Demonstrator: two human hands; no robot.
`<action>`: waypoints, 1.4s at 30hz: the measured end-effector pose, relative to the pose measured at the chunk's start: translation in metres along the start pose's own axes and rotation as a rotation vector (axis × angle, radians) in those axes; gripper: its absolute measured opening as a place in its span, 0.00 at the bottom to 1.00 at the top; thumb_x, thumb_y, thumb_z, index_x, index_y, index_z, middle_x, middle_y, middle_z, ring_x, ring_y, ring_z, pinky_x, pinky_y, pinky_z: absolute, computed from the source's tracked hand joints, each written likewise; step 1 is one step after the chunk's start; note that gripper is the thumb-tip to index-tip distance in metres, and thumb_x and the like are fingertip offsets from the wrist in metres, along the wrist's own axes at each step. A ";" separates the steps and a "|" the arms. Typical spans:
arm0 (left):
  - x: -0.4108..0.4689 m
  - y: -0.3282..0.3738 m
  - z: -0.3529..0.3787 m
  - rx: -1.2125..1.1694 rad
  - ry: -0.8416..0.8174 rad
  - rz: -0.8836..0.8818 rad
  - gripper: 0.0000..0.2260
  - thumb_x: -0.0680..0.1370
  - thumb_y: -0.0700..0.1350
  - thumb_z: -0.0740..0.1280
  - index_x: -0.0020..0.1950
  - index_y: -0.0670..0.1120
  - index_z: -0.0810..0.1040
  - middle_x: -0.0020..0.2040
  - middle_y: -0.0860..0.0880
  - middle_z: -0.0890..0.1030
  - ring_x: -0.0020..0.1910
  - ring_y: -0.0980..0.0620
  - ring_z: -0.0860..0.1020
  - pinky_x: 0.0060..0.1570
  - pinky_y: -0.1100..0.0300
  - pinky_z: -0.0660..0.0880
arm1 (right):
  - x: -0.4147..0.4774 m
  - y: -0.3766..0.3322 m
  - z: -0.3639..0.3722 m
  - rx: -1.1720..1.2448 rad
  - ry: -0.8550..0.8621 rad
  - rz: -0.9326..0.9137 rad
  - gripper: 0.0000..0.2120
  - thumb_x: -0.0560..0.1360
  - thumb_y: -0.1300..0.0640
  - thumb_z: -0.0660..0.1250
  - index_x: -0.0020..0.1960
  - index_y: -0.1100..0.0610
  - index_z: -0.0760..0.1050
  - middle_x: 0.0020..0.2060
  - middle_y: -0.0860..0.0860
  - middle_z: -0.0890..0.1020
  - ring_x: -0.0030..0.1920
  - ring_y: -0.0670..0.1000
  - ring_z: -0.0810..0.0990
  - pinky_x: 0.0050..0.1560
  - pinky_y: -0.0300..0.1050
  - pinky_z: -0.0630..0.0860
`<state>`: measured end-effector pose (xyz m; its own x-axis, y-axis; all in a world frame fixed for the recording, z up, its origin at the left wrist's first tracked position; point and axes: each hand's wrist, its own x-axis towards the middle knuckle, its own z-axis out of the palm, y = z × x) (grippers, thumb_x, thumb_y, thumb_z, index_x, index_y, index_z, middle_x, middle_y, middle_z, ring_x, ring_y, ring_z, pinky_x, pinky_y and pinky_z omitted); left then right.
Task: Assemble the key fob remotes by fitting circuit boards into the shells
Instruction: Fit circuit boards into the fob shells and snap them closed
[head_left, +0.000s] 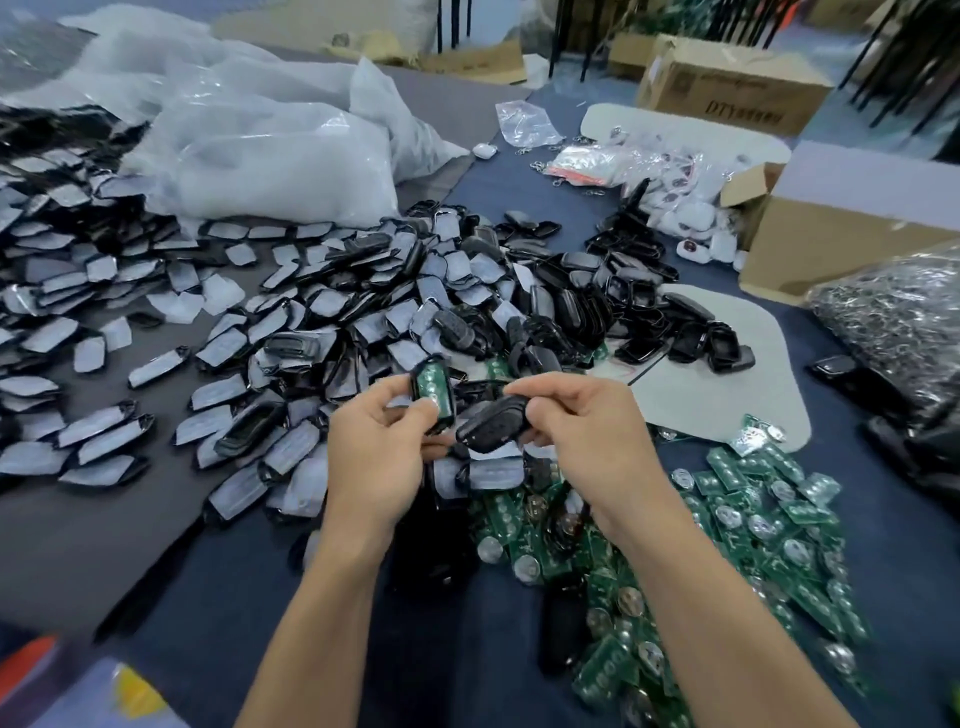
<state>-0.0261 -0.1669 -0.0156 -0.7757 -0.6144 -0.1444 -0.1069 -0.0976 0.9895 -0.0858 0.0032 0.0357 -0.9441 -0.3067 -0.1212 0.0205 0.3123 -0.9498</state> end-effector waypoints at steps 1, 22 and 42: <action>-0.006 -0.001 0.007 0.008 -0.053 -0.031 0.09 0.81 0.35 0.69 0.54 0.46 0.85 0.42 0.47 0.88 0.38 0.47 0.87 0.38 0.55 0.84 | -0.003 0.002 -0.007 0.028 0.000 0.016 0.19 0.79 0.68 0.66 0.44 0.47 0.87 0.37 0.47 0.88 0.33 0.45 0.82 0.39 0.38 0.79; -0.066 0.001 0.060 -0.159 -0.456 -0.211 0.05 0.83 0.33 0.64 0.57 0.41 0.77 0.40 0.45 0.84 0.32 0.49 0.80 0.33 0.61 0.78 | -0.058 0.037 -0.056 -0.300 0.186 -0.108 0.22 0.76 0.60 0.72 0.55 0.34 0.70 0.51 0.37 0.83 0.43 0.38 0.79 0.44 0.33 0.72; -0.093 0.003 0.093 -0.137 -0.230 -0.145 0.10 0.82 0.39 0.65 0.46 0.46 0.84 0.49 0.38 0.85 0.45 0.50 0.80 0.50 0.55 0.77 | -0.078 0.059 -0.057 1.048 -0.032 0.336 0.15 0.67 0.69 0.74 0.53 0.61 0.87 0.54 0.65 0.86 0.50 0.58 0.88 0.48 0.46 0.85</action>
<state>-0.0120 -0.0367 0.0019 -0.8807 -0.3942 -0.2627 -0.1542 -0.2858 0.9458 -0.0302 0.0969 0.0054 -0.8294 -0.3772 -0.4121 0.5582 -0.5295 -0.6388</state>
